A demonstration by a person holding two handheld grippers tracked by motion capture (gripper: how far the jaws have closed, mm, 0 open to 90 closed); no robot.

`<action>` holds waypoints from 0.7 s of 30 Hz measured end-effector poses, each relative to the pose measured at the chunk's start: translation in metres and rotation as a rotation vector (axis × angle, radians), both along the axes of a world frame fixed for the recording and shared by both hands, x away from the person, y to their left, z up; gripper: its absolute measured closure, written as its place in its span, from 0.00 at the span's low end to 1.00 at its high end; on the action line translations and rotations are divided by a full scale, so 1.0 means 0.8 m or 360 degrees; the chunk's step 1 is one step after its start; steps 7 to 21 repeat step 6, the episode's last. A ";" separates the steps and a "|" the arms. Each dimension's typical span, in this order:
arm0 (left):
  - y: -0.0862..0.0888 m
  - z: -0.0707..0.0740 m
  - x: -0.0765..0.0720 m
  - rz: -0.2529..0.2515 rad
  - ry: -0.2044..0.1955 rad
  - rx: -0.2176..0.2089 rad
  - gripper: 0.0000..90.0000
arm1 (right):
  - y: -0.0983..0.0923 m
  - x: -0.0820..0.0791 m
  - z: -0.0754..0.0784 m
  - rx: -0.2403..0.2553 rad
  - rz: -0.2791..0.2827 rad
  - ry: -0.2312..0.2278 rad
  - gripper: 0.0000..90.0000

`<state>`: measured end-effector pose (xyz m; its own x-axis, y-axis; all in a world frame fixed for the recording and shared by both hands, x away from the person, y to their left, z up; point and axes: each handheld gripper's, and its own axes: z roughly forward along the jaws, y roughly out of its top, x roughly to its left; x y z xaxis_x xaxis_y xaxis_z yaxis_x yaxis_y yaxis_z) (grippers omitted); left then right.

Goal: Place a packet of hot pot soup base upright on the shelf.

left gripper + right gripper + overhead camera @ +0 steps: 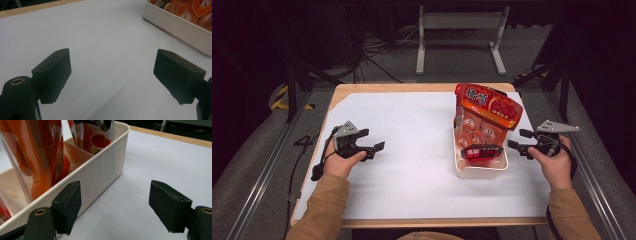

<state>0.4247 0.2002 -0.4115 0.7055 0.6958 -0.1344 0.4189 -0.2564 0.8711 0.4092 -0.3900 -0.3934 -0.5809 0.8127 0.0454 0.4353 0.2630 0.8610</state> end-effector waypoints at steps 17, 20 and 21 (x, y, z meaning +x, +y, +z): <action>0.000 0.001 -0.001 -0.0013 0.0009 -0.0006 0.18 | -0.001 0.000 0.000 0.0000 -0.0002 -0.0004 0.30; 0.000 0.001 -0.001 -0.0013 0.0009 -0.0006 0.18 | -0.001 0.000 0.000 0.0000 -0.0002 -0.0004 0.30; 0.000 0.001 -0.001 -0.0013 0.0009 -0.0006 0.18 | -0.001 0.000 0.000 0.0000 -0.0002 -0.0004 0.30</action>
